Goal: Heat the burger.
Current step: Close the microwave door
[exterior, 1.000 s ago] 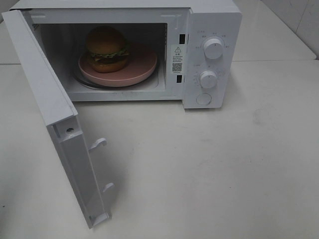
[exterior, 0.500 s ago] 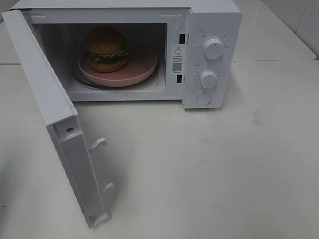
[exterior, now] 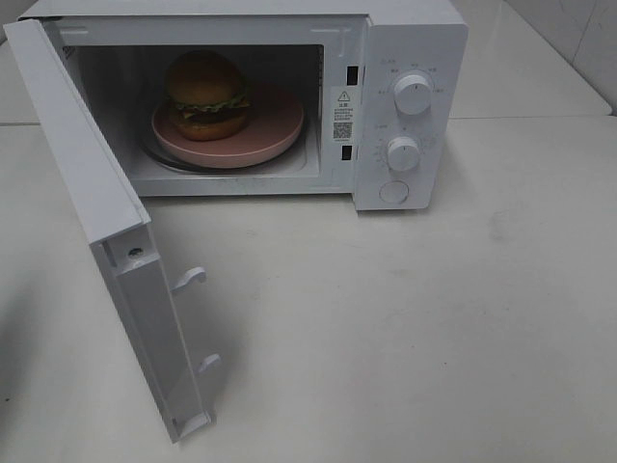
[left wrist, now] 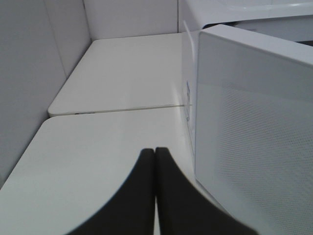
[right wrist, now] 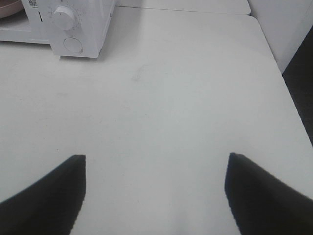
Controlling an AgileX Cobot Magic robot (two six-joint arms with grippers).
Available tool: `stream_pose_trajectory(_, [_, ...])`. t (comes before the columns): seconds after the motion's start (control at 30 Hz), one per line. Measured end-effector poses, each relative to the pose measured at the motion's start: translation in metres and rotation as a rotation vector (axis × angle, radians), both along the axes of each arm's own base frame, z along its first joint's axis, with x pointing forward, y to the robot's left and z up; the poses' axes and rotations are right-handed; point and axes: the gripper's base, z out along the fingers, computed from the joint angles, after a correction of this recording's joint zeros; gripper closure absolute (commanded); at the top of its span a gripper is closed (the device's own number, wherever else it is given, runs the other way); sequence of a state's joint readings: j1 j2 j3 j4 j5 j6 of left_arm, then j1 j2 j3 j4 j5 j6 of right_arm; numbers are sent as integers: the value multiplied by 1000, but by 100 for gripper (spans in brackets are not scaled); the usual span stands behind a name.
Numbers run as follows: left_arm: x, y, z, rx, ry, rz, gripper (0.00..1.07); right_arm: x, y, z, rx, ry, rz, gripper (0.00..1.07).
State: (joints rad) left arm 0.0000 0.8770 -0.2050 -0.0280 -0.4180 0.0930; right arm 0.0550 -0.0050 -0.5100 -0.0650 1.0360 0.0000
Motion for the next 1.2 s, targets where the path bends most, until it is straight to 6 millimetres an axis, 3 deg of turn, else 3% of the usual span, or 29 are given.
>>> stream_pose_trajectory(0.53, [41, -51, -45, -40, 9, -354, 107, 0, 0, 0, 0, 0, 0, 31])
stream_pose_trajectory(0.93, [47, -79, -65, -109, -12, -390, 107, 0, 0, 0, 0, 0, 0, 31])
stream_pose_trajectory(1.2, [47, -108, -76, -117, -4, -436, 107, 0, 0, 0, 0, 0, -1, 31])
